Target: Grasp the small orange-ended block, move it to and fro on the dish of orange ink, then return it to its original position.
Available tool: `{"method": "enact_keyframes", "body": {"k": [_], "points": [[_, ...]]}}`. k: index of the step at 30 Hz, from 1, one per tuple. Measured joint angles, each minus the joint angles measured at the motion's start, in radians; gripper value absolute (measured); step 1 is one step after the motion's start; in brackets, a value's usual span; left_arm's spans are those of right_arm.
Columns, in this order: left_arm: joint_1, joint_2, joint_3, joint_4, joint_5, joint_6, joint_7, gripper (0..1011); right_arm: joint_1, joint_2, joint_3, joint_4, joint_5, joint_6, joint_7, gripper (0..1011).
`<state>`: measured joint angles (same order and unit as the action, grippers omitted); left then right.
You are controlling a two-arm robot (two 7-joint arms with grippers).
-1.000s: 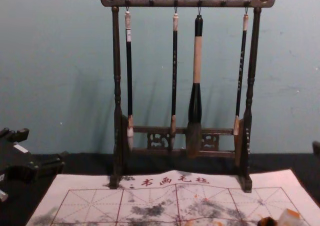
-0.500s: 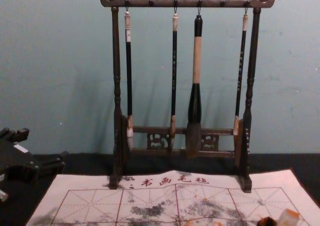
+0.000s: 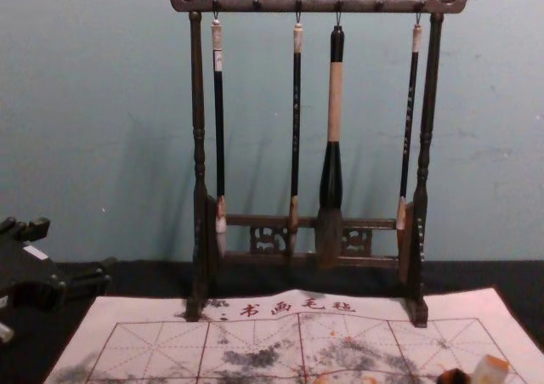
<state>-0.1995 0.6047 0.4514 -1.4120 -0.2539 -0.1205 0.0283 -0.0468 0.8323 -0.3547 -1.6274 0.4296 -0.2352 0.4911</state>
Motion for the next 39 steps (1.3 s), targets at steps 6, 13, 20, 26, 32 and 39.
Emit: {"method": "enact_keyframes", "body": {"k": [6,13,20,26,32,39], "points": [[0.0,0.0,0.0,0.0,0.0,0.0,0.0,1001,0.048,-0.034,-0.019,0.041,-0.026,0.028,0.031,1000],[0.0,0.0,0.0,0.0,0.0,0.0,0.0,1001,0.104,-0.074,-0.036,0.098,-0.05,0.057,0.066,1000],[0.0,0.0,0.0,0.0,0.0,0.0,0.0,1001,0.144,-0.108,-0.046,0.149,-0.078,0.072,0.095,1000],[0.0,0.0,0.0,0.0,0.0,0.0,0.0,1001,0.158,-0.125,-0.047,0.168,-0.085,0.076,0.116,1000],[0.0,0.0,0.0,0.0,0.0,0.0,0.0,1001,0.169,-0.14,-0.04,0.182,-0.083,0.083,0.141,1000],[0.0,0.0,0.0,0.0,0.0,0.0,0.0,1001,0.19,-0.162,-0.034,0.207,-0.058,0.114,0.171,1000]]}}
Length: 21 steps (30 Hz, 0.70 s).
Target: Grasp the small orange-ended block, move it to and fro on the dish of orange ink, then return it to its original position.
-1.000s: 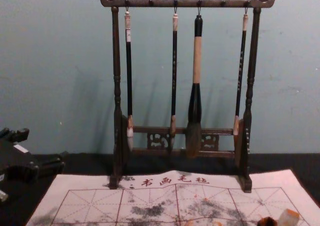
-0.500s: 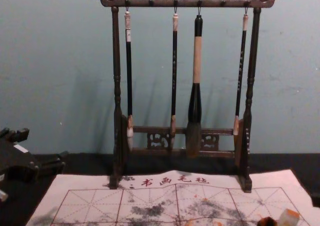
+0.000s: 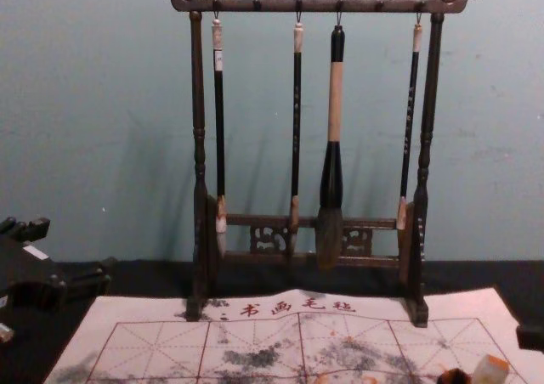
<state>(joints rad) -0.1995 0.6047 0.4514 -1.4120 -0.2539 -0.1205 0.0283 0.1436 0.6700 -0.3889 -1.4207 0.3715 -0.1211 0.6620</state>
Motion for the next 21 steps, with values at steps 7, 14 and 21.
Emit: {"method": "enact_keyframes", "body": {"k": [7,14,21], "points": [[0.0,0.0,0.0,0.0,0.0,0.0,0.0,1001,0.022,-0.013,-0.002,0.022,0.017,0.018,0.017,1000],[0.0,0.0,0.0,0.0,0.0,0.0,0.0,1001,0.044,-0.024,-0.013,0.043,0.024,0.03,0.026,1000],[0.0,0.0,0.0,0.0,0.0,0.0,0.0,1001,0.052,-0.027,-0.021,0.052,0.027,0.044,0.027,1000]]}}
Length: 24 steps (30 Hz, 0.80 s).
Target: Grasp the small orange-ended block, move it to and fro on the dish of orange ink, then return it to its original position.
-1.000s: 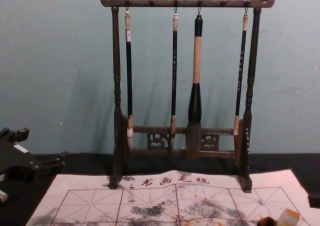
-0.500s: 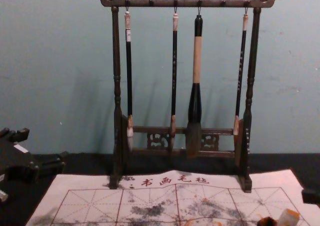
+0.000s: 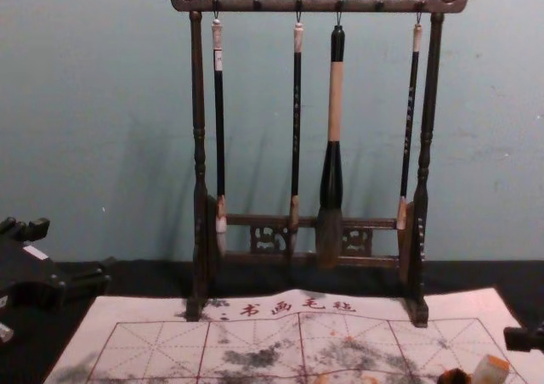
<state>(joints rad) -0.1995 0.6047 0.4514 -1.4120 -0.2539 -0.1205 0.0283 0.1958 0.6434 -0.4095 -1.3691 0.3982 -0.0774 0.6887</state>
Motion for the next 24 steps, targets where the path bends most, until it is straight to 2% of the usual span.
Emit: {"method": "enact_keyframes", "body": {"k": [24], "points": [[0.0,0.0,0.0,0.0,0.0,0.0,0.0,1001,0.003,0.0,-0.004,0.002,0.008,0.012,-0.005,1000]]}}
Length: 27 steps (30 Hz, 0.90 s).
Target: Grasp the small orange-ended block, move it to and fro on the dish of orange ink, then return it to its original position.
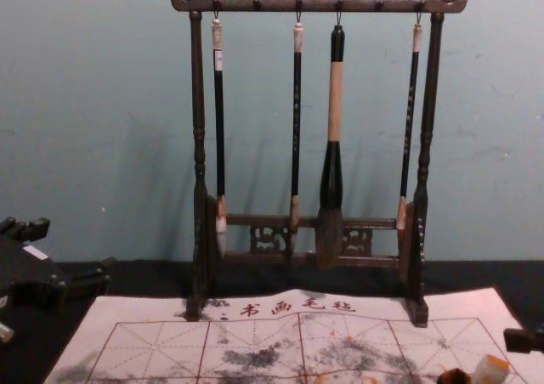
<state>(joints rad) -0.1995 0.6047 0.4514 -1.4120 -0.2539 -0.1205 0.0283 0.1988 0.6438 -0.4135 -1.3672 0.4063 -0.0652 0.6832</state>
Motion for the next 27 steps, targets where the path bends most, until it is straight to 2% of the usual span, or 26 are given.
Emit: {"method": "enact_keyframes", "body": {"k": [6,11,13,15,25,26,27], "points": [[0.0,0.0,0.0,0.0,0.0,0.0,0.0,1001,0.0,0.0,0.0,-0.001,0.0,0.0,0.0,882],[0.0,0.0,0.0,0.0,0.0,0.0,0.0,1001,0.0,0.0,0.0,-0.001,0.0,-0.001,0.0,717],[0.0,0.0,0.0,0.0,0.0,0.0,0.0,1001,0.0,0.0,0.0,-0.001,-0.001,-0.001,0.0,706],[0.0,0.0,0.0,0.0,0.0,0.0,0.0,1001,0.0,0.0,0.0,-0.001,0.0,-0.001,0.0,600],[0.0,0.0,0.0,0.0,0.0,0.0,0.0,1001,0.0,0.0,0.0,-0.001,-0.001,-0.001,0.0,302],[0.0,0.0,0.0,0.0,0.0,0.0,0.0,1001,0.0,0.0,0.0,-0.001,-0.001,-0.001,0.0,229],[0.0,0.0,0.0,0.0,0.0,0.0,0.0,1001,0.0,0.0,0.0,-0.001,-0.001,-0.001,0.0,216]]}}
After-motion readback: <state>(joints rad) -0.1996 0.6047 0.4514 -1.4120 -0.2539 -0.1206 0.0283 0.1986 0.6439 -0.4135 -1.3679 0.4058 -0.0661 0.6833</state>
